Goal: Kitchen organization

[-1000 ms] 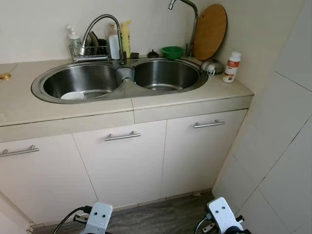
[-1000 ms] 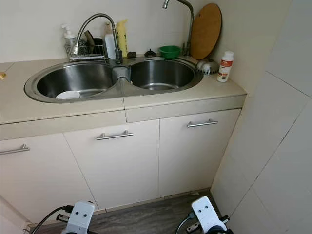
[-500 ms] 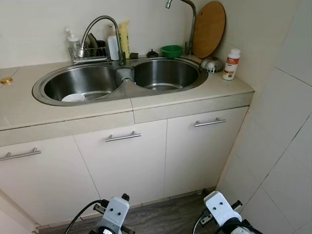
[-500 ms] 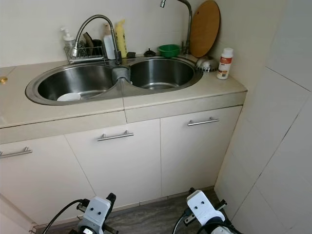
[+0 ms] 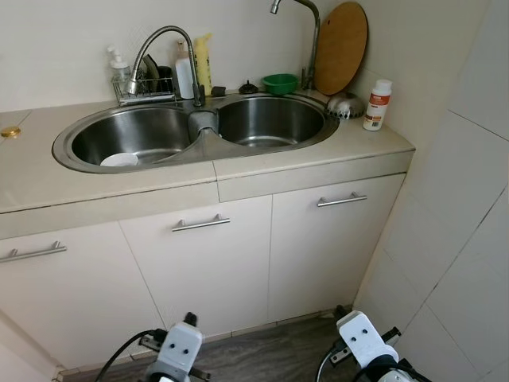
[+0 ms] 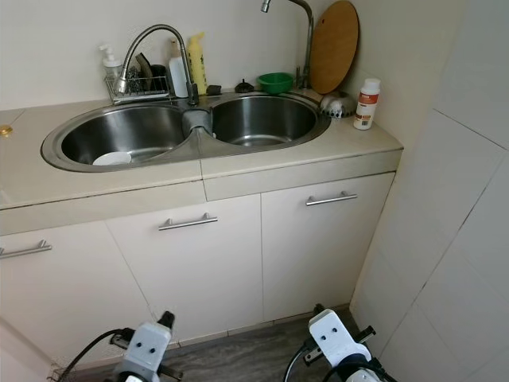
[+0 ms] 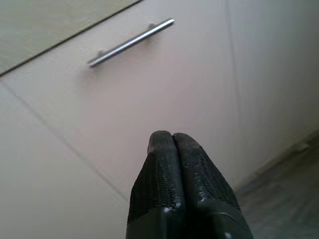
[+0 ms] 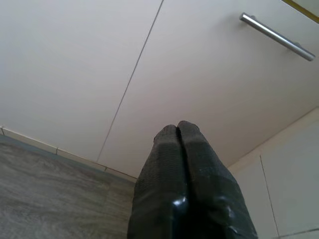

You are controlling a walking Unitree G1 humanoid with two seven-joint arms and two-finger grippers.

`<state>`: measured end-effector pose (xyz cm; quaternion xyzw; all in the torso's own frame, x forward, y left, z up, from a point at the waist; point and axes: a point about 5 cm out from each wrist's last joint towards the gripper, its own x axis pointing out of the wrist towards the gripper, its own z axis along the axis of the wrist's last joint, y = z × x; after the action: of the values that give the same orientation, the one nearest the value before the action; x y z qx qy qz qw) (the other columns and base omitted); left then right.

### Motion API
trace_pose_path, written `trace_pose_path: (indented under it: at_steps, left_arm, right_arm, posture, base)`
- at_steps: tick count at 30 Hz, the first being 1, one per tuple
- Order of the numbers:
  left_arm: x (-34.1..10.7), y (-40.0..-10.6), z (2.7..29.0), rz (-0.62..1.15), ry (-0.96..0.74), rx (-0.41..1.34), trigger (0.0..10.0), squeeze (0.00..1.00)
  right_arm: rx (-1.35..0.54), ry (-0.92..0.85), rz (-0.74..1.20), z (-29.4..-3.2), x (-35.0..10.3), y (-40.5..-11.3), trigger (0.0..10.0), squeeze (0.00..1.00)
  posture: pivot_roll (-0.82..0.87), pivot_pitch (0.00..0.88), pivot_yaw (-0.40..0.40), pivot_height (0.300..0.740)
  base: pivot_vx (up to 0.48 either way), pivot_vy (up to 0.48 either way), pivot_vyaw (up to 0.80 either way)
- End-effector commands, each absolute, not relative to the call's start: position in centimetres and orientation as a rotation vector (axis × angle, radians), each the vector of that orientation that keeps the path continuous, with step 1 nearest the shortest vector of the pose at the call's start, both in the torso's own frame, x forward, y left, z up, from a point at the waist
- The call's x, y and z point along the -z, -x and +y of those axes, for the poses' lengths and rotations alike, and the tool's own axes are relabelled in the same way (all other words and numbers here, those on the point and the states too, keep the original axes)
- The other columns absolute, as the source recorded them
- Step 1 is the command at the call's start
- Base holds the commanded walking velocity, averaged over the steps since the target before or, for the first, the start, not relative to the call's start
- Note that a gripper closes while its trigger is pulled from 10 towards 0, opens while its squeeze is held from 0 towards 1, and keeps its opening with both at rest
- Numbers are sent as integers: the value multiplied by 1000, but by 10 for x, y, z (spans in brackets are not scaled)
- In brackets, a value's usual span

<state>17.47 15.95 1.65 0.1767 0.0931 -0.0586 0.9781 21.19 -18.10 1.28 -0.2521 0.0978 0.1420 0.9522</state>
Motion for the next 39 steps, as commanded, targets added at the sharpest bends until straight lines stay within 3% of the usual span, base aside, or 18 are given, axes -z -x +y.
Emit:
trace_pose_path:
  at_steps: [1, 5, 11, 39]
  left_arm:
    - [-21, -176, 164, 169, -368, 86, 10000, 0]
    - [-21, -172, 163, 183, -401, 97, 10000, 0]
    - [-19, -173, 168, 215, -298, 77, 10000, 0]
    - [-14, -177, 167, 250, -322, 97, 10000, 0]
  right_arm:
    - [-288, 517, 190, -181, -14, -214, 10000, 0]
    - [-311, 529, 182, -179, -14, -215, 10000, 0]
    - [-304, 504, 185, -178, -14, -218, 10000, 0]
    - [-295, 467, 207, -180, -12, -218, 10000, 0]
  posture:
    - [-30, 0, 22, 740]
    - [-27, 0, 21, 740]
    - [-23, 0, 20, 740]
    - [-25, 0, 19, 740]
  base:
    - [0, 0, 0]
    - [0, 0, 0]
    - [0, 0, 0]
    - [0, 0, -14]
